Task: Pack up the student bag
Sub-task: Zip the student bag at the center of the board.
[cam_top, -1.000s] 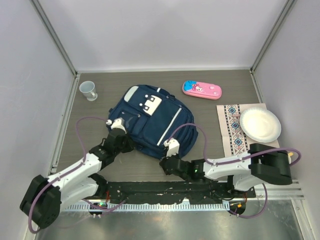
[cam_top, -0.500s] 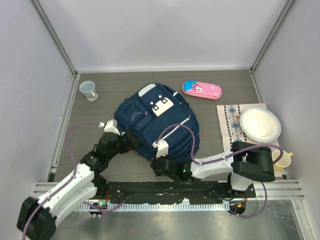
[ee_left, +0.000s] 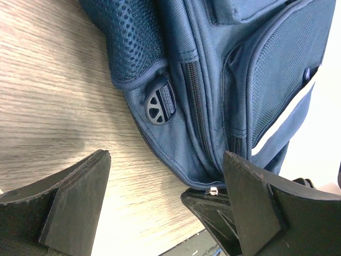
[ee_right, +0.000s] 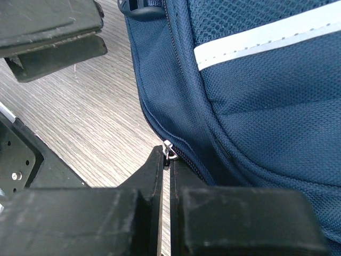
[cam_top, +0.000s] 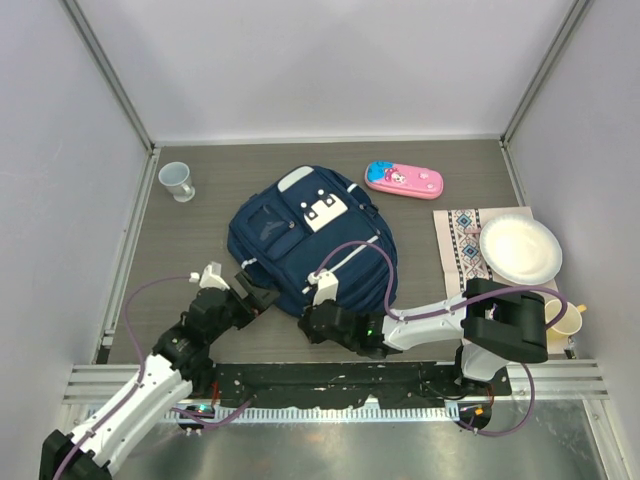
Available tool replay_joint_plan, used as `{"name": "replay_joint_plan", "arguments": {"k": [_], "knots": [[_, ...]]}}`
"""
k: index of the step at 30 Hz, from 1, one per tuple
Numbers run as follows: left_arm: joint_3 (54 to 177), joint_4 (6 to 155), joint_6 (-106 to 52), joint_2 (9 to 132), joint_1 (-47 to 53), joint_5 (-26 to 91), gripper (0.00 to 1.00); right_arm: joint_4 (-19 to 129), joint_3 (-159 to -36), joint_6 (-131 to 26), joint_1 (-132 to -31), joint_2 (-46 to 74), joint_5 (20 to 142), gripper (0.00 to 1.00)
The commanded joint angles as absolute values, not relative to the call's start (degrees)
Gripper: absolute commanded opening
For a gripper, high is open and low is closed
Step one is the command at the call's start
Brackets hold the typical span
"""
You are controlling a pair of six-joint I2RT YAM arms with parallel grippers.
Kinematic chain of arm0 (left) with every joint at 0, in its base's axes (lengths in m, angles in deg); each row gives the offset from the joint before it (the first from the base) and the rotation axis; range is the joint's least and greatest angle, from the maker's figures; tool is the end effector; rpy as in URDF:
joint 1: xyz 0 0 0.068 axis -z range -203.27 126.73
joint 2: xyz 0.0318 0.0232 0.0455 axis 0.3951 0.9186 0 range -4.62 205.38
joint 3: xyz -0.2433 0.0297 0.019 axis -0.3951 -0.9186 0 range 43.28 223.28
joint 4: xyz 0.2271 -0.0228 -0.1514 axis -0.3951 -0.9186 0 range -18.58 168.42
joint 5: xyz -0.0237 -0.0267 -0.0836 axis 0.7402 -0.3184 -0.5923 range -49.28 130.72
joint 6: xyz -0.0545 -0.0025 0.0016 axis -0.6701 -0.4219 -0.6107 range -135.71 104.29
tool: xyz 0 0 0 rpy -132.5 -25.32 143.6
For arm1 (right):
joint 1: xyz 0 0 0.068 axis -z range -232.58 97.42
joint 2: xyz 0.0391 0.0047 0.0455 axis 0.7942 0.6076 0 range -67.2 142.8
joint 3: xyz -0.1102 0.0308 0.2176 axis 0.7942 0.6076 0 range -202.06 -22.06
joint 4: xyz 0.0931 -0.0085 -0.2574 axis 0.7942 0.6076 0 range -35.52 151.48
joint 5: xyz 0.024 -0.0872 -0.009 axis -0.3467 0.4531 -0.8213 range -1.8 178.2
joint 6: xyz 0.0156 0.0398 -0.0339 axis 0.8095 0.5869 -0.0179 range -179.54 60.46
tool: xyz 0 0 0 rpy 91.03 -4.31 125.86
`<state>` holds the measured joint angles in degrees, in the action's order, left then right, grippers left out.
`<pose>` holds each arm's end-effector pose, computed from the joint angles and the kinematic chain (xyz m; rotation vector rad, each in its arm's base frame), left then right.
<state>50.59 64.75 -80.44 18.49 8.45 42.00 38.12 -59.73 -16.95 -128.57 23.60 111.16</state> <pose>0.1400 -0.0856 0.1391 -0.6515 2.1480 -0.9601 0.0896 0.2997 0.1145 -0.4255 2.2112 0.7327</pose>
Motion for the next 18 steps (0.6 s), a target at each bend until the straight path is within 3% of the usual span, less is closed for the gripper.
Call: {"name": "replay_joint_plan", "arguments": {"k": [1, 8, 10, 14, 18], "knots": [[49.5, 67.6, -84.1, 20.0, 9.6, 41.0, 0.88, 32.6, -60.3, -16.6, -128.1, 23.8, 111.8, 0.01], [50.0, 78.1, -85.3, 28.6, 16.4, 44.8, 0.70, 31.0, -60.6, -16.0, -128.1, 25.2, 110.9, 0.01], [50.5, 79.6, -85.2, 30.6, 18.8, 47.7, 0.69, 30.7, -60.7, -16.1, -128.1, 25.3, 110.8, 0.01], [49.5, 83.7, -85.1, 33.3, 19.4, 50.4, 0.55, 30.6, -60.6, -16.1, -128.1, 24.9, 110.1, 0.01], [50.3, 85.8, -83.6, 36.7, 19.3, 52.4, 0.52, 30.9, -60.0, -16.2, -128.2, 24.5, 109.2, 0.01]]}}
